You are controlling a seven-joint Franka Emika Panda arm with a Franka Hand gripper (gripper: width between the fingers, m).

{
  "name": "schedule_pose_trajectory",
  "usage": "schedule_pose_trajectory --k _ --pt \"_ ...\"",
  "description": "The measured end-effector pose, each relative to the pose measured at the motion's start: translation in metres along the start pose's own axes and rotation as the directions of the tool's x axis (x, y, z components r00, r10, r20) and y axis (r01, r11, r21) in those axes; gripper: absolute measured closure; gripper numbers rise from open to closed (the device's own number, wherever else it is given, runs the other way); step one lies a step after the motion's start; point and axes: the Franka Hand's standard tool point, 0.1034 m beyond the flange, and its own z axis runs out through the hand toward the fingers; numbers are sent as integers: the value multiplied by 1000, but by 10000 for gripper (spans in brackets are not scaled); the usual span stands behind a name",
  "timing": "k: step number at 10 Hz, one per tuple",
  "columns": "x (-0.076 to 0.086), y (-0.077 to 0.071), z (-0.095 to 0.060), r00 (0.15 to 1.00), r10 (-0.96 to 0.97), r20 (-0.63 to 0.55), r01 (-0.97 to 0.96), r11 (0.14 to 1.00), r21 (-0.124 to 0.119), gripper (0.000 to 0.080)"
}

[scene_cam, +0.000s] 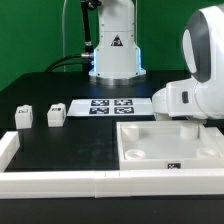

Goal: Assemble one leg

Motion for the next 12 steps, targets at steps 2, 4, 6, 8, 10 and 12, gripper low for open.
schedule_pose_trajectory --k 2,4,6,8,10,12 --pt "0 0 0 1000 0 0 0 1000 0 509" --pt "-1 1 -1 1000 -5 3 5 1000 1 509" --pt "-22 9 -15 1000 -13 27 13 1000 3 509" --pt "-49 13 -37 998 -14 53 14 1000 -3 508" --pt "-50 12 -45 1000 -14 13 14 1000 0 508" --pt "-46 11 -48 999 -14 -31 14 1000 4 508"
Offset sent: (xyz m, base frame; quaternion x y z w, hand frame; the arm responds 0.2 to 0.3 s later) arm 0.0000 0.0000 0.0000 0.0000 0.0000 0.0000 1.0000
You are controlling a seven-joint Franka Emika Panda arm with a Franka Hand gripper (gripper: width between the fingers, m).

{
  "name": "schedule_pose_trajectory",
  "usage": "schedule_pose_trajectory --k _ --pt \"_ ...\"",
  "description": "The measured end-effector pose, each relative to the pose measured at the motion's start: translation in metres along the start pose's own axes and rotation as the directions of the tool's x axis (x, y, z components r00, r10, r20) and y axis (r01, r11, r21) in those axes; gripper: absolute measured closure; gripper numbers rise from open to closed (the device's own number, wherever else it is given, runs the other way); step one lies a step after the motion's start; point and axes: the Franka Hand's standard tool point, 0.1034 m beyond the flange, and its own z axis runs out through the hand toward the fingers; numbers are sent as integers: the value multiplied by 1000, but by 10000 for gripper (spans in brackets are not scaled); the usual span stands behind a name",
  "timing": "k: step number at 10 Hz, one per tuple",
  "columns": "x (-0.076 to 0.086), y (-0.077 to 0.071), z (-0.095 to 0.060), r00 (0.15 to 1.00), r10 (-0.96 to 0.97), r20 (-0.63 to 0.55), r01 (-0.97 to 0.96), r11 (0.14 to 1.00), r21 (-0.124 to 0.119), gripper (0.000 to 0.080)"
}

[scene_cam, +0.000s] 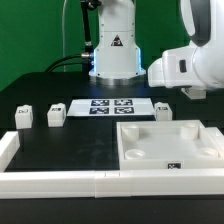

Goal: Assemble one leg

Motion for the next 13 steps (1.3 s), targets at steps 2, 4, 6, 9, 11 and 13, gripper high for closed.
schedule_pose_trajectory --k 2,4,6,9,11,13 --pt "5 -1 -8 979 6 -202 -4 1000 9 508" --pt "3 6 -21 928 -6 -373 10 1000 10 508" --pt "3 18 -50 844 10 -536 7 1000 29 508" --pt "8 24 -67 700 18 -713 12 999 37 508" --pt "9 24 -64 551 15 -834 20 999 32 508" --pt "16 23 -78 383 6 -924 39 999 23 508"
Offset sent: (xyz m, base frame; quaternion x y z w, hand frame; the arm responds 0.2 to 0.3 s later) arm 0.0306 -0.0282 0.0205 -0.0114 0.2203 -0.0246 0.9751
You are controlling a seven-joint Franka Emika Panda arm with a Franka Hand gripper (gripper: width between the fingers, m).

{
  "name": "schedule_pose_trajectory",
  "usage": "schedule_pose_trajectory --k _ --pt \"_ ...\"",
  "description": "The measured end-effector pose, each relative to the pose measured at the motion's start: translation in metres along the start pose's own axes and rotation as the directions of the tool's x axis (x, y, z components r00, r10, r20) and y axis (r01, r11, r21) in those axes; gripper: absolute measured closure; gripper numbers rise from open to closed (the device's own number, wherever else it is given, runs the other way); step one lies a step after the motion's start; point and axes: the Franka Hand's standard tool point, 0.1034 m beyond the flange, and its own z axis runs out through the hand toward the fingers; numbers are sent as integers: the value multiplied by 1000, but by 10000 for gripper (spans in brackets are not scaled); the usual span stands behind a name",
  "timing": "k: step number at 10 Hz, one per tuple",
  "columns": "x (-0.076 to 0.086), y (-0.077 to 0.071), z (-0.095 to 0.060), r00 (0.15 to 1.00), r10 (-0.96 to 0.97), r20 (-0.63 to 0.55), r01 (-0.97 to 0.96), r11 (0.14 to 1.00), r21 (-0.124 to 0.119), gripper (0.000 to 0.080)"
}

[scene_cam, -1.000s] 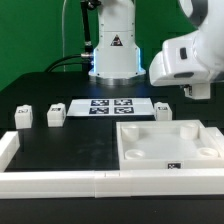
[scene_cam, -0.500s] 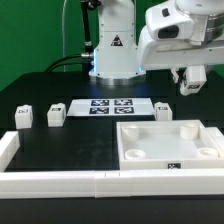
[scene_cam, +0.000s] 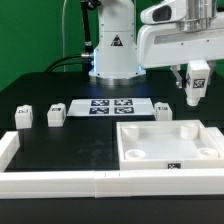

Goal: Assemble one leg

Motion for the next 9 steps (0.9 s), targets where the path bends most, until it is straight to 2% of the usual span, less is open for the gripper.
schedule_pose_trajectory --k 1,2,3,6,7,8,9 --pt "12 8 2 997 -69 40 69 998 2 508" --pt "26 8 1 998 -56 25 56 998 5 508" --pt "22 7 2 998 -60 30 60 998 5 508" --pt "23 8 5 997 -65 36 65 998 5 508" --pt "39 12 12 995 -79 53 79 997 9 508" --pt "62 15 19 996 -69 48 68 998 12 508" --pt "77 15 24 997 -64 46 64 998 15 508"
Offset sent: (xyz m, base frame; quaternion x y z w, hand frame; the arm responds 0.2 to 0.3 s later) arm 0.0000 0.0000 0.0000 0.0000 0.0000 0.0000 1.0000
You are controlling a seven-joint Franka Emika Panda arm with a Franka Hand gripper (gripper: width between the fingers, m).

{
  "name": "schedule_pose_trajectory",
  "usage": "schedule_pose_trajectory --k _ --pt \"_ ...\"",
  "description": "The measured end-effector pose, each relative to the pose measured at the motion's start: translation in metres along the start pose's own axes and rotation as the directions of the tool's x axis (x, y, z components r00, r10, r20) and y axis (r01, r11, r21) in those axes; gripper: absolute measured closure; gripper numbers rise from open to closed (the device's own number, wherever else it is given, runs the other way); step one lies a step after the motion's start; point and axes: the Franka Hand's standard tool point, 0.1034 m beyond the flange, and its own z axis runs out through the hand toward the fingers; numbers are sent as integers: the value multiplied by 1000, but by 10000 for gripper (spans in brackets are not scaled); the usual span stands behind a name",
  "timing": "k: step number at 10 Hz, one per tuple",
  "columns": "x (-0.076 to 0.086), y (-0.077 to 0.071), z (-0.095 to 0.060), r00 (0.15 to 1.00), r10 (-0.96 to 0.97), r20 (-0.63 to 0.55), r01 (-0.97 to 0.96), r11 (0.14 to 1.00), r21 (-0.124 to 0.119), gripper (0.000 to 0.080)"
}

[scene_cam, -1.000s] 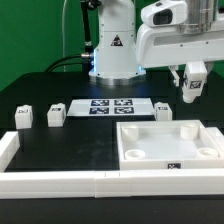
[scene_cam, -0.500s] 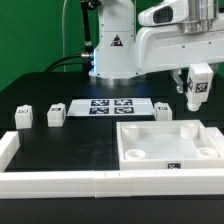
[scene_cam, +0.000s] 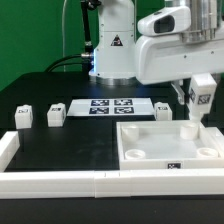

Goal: Assemble one leg

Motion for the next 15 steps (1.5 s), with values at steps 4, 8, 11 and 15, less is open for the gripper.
schedule_pose_trajectory --k 4,8,11,15 --pt "26 -1 2 999 -45 -7 45 999 8 508" --pt "31 4 7 995 -66 -68 66 998 -1 508" --pt "38 5 10 992 -64 -111 63 998 -5 508" --pt "43 9 13 978 -62 -197 60 998 -17 508"
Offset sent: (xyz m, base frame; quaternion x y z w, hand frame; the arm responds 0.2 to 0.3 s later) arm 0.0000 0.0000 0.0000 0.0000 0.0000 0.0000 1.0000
